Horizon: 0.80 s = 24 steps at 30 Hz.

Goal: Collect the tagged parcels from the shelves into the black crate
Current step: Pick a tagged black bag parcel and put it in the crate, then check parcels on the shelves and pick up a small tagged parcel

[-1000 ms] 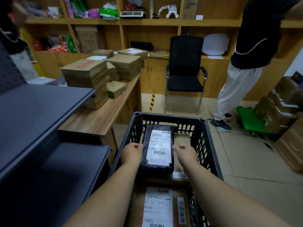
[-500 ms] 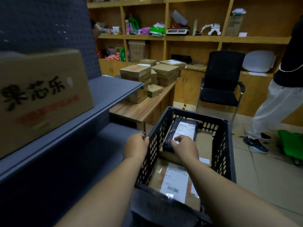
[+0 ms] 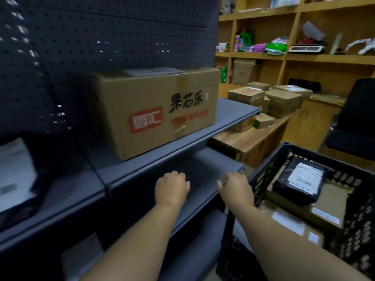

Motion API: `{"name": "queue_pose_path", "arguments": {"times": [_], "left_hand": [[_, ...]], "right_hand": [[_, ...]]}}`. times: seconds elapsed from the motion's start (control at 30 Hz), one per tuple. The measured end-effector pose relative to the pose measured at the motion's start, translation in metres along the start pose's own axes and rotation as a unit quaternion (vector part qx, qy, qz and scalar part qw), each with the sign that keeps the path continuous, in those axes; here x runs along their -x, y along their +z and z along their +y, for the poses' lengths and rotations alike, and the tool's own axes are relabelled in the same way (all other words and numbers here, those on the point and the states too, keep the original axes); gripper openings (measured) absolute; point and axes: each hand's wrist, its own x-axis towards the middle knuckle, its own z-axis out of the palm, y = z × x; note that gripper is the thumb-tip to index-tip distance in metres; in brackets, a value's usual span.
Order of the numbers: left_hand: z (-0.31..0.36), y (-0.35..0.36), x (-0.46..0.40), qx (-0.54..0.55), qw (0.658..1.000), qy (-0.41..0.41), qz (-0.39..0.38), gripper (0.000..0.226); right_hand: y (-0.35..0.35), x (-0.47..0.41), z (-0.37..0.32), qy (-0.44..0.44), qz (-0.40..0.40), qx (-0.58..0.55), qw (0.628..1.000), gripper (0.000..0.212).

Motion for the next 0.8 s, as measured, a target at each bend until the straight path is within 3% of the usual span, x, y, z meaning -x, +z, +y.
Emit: {"name": "queue_pose_path", "arguments": {"times": [0.27, 0.8], "left_hand": [[-0.118, -0.024, 0.081, 0.014, 0.993, -0.097, -0.060, 0.030], [-0.267, -0.088, 0.280, -0.113, 0.965, -0.233, -0.031, 0.031]], "right_hand": [[0.053, 0.068, -0.102, -0.067, -0.022, -0.019, 0.997, 0.030], [0.114, 0.216, -0.247, -0.230, -0.101, -0.059, 0.966, 0.023]]}}
